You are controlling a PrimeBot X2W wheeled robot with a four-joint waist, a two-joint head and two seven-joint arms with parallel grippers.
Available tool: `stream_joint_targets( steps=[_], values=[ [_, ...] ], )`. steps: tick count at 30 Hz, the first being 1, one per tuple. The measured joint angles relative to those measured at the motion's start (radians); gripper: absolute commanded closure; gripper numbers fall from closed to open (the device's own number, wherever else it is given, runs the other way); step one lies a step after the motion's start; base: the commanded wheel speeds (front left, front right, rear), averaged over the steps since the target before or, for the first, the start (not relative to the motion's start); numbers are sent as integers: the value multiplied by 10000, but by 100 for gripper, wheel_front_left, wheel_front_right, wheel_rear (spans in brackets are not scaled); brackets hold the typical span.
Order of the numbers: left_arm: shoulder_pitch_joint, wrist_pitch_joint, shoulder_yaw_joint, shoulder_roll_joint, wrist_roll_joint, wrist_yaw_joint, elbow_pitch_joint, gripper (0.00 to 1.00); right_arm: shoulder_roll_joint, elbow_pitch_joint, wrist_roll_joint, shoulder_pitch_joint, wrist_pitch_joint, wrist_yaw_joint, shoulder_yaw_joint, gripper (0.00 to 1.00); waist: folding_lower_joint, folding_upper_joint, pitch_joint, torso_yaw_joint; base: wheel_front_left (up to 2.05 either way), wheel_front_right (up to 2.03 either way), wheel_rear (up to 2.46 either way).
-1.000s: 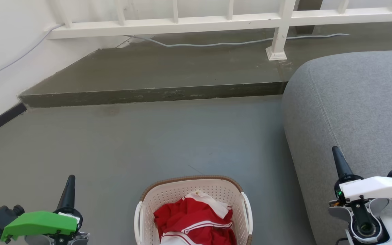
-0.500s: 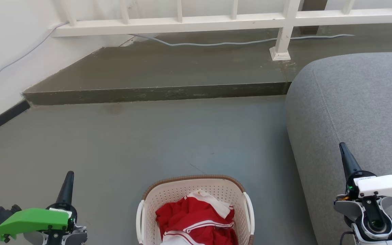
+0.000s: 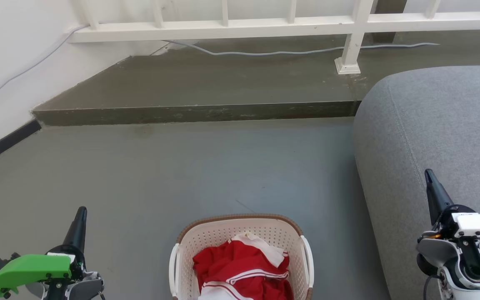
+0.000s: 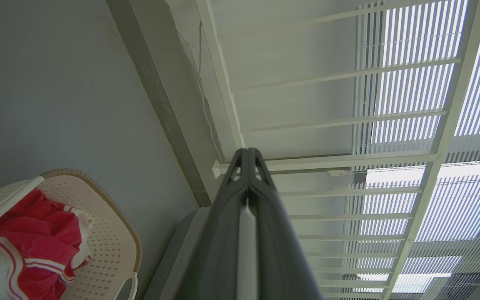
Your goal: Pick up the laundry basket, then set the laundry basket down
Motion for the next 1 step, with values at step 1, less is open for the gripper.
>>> stream_joint_targets(
  steps=[1],
  values=[
    [-1,31,23,-4,-138,0,13,100,2,4,113,-25,36,2,-42,100,0,0,1,10,0,0,0]
  ],
)
